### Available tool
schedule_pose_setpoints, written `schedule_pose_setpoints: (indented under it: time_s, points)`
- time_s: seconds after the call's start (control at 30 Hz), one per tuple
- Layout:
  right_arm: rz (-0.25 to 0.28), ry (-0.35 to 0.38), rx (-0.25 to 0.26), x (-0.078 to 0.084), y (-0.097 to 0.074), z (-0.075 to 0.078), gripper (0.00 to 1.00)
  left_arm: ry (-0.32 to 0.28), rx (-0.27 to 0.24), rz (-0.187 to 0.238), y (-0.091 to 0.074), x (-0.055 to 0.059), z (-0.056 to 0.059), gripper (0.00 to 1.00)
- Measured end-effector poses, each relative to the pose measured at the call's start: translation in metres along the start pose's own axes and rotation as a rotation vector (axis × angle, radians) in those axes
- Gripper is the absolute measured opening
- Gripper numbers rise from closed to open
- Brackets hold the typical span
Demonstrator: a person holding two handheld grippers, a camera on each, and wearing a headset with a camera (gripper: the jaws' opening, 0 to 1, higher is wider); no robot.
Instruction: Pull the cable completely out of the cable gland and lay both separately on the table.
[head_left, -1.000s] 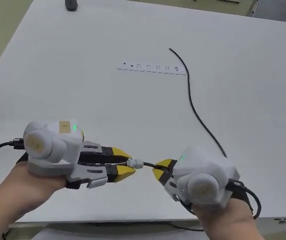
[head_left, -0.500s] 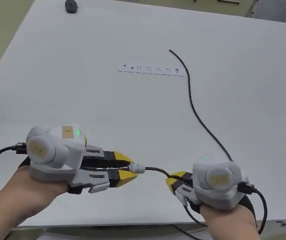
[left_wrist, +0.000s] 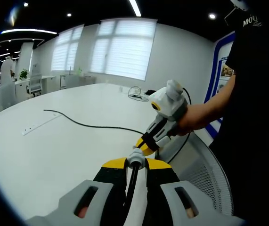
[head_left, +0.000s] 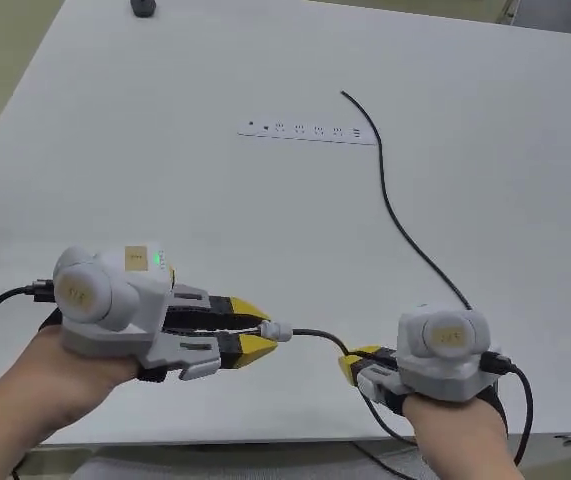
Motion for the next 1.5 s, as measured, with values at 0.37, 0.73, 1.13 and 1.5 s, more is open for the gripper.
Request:
schedule_pose_setpoints:
  time_s: [0.37, 0.73, 1.13, 1.5]
  points:
    - [0.079, -0.216, 0.014, -0.012, -0.017, -0.007, 0.06, -0.004, -0.023, 0.018, -0.008, -0.001, -0.003, 0.15]
    - [0.205, -0.654, -0.005, -0.056, -0.039, -0.058, 0.13, -0.005, -0.030, 0.013, -0.009, -0.001, -0.002, 0.15]
    - [0.219, -0.832, -0.045, -0.066, -0.032, -0.083, 0.03, 0.010, -0.025, 0.007, -0.009, -0.002, -0.001, 0.15]
    - [0.219, -0.806, -0.026, -0.065, -0.032, -0.077, 0.00, 0.009, -0.021, 0.020, -0.009, -0.002, -0.001, 0.15]
Point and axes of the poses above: the centre of the closed fingertips' face, and the gripper's own axes: y roughly forward along the fingers, z roughly to its right, x roughly out of its underside, the point moved 8 cm from there along -y, roughly backward along the fingers, and after that the axes turned 5 degrees about x, right-handed, at the moved point
